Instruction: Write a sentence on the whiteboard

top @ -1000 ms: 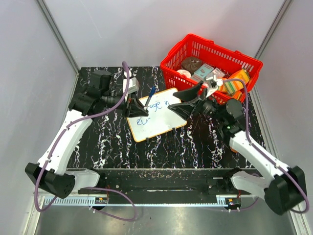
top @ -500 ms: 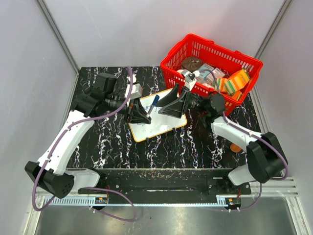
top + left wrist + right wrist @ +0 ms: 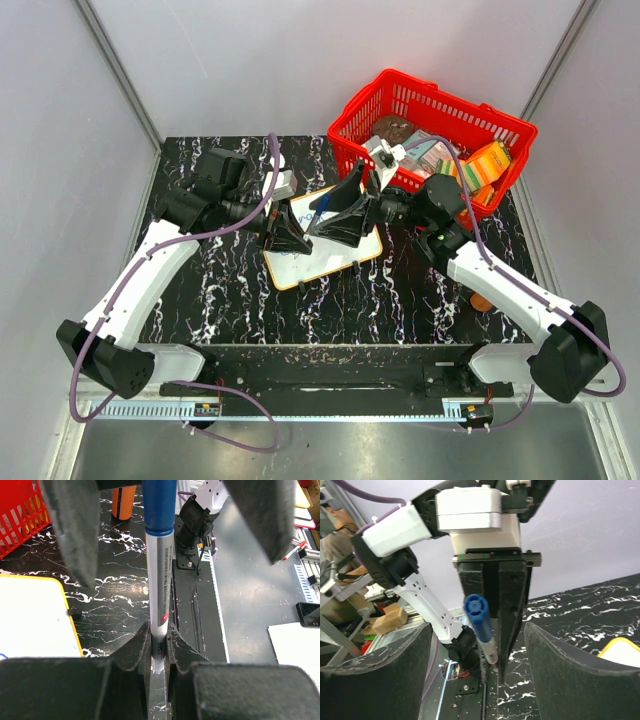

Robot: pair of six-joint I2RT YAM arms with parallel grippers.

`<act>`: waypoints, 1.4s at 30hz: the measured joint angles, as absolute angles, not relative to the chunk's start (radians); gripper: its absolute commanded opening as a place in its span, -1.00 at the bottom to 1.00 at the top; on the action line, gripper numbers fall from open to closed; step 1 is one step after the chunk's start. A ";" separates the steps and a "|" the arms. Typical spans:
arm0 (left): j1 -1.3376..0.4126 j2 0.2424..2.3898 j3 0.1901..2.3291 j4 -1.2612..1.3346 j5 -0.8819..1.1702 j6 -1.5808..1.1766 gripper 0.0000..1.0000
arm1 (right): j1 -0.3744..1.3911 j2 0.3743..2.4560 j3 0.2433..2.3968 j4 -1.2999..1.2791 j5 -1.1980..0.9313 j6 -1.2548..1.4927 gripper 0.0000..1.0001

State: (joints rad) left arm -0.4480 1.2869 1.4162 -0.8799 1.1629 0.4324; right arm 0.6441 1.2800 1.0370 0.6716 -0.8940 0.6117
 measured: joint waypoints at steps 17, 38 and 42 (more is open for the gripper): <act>-0.455 1.287 1.416 -0.874 1.163 0.430 -1.00 | 0.652 1.312 1.080 0.474 -0.885 0.496 -0.25; -0.249 1.163 1.200 -0.698 1.143 0.284 0.98 | 0.662 1.225 0.930 0.467 -0.676 0.426 -1.00; -0.047 1.153 1.081 -0.599 1.137 0.190 0.92 | 0.663 1.159 0.813 0.506 -0.524 0.399 -1.00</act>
